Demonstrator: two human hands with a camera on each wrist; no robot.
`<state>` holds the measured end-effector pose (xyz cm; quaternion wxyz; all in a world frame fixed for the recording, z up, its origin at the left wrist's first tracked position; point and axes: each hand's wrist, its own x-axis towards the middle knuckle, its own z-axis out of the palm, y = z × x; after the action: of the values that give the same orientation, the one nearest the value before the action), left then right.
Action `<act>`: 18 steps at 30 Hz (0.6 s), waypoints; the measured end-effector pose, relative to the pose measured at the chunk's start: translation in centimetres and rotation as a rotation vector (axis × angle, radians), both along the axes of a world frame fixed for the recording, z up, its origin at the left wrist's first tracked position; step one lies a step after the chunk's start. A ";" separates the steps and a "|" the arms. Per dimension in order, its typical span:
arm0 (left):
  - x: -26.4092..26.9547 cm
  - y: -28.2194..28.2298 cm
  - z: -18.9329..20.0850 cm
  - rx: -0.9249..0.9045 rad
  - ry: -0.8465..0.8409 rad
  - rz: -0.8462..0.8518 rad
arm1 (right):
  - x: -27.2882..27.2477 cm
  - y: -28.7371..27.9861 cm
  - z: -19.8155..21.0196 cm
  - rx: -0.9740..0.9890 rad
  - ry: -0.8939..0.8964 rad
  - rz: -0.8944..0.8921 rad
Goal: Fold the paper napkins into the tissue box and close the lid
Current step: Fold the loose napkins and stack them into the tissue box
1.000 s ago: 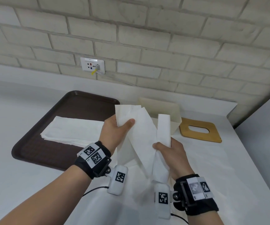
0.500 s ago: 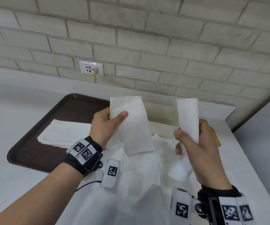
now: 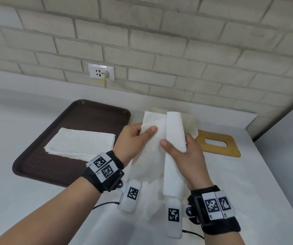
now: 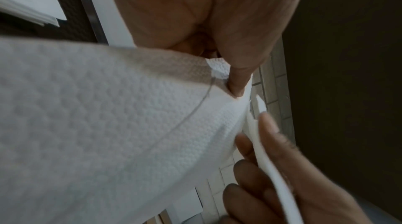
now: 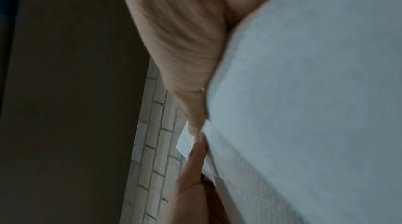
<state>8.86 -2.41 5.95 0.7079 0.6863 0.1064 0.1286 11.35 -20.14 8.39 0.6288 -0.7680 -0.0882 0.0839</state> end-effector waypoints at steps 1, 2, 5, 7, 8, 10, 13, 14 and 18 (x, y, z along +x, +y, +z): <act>0.0 0.1 0.0 -0.006 0.001 -0.004 | -0.1 0.2 -0.1 0.044 0.022 -0.022; 0.1 0.2 -0.1 -0.007 -0.001 -0.008 | -0.2 0.4 -0.1 0.096 0.047 -0.040; 0.1 0.5 -0.3 0.013 -0.003 -0.012 | -0.6 0.5 0.1 0.232 0.078 -0.102; 0.0 0.8 -0.6 0.021 -0.001 -0.025 | -0.7 0.4 0.5 0.224 0.028 -0.145; 0.0 1.0 -0.8 0.015 0.003 -0.035 | -0.8 0.4 0.5 0.184 -0.005 -0.167; 0.0 1.3 -1.3 -0.005 0.010 -0.049 | -1.1 0.4 0.5 0.042 -0.087 -0.210; -0.4 1.5 -1.8 -0.006 0.022 -0.075 | -1.7 0.7 0.0 -0.172 -0.221 -0.253; -0.5 1.6 -1.9 0.009 0.028 -0.086 | -2.2 1.0 0.0 -0.186 -0.251 -0.269; -1.2 2.1 -2.2 0.037 0.041 -0.116 | -3.8 1.7 0.2 -0.047 -0.146 -0.290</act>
<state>7.69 -0.31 3.73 0.6991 0.7067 0.0786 0.0749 7.58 -18.44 8.55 0.6080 -0.7913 -0.0197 -0.0618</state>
